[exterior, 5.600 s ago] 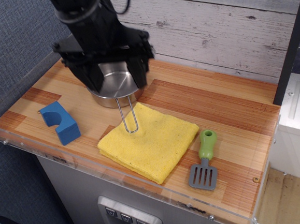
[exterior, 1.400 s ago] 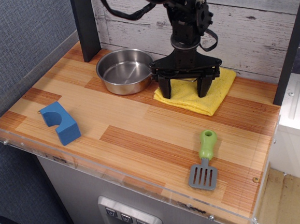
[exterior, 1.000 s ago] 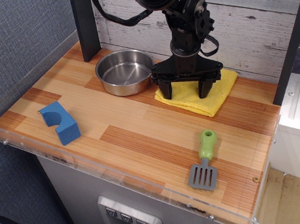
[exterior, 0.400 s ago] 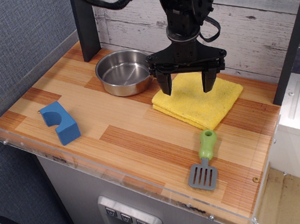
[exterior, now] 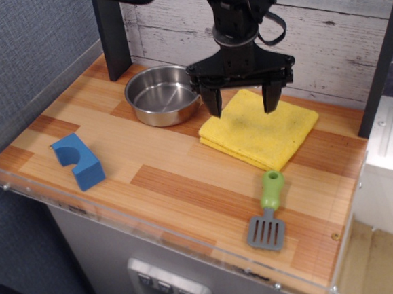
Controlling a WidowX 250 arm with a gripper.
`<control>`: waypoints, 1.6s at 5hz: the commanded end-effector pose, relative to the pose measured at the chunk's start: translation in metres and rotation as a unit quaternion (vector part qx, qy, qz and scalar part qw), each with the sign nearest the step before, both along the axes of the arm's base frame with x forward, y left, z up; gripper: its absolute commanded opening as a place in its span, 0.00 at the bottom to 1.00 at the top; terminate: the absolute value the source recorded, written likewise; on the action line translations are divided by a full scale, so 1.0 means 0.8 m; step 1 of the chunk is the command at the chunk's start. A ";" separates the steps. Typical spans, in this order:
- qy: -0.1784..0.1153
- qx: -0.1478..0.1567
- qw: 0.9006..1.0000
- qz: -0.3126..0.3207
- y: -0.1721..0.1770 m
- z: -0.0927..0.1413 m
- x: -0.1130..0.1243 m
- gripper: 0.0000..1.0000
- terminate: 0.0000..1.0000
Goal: Move the towel to the right of the pot
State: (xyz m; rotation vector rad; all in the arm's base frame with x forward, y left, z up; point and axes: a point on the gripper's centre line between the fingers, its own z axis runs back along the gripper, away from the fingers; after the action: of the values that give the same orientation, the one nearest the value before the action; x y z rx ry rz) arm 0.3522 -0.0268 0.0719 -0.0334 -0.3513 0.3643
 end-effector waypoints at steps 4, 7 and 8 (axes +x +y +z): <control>-0.119 0.012 0.993 -0.007 0.008 0.149 -0.047 1.00 0.00; -0.119 0.012 0.993 -0.007 0.008 0.149 -0.047 1.00 0.00; -0.119 0.012 0.993 -0.007 0.008 0.149 -0.047 1.00 0.00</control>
State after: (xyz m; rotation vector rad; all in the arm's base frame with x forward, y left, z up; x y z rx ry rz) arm 0.3160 -0.0194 0.1776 -0.0414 -0.5456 0.3465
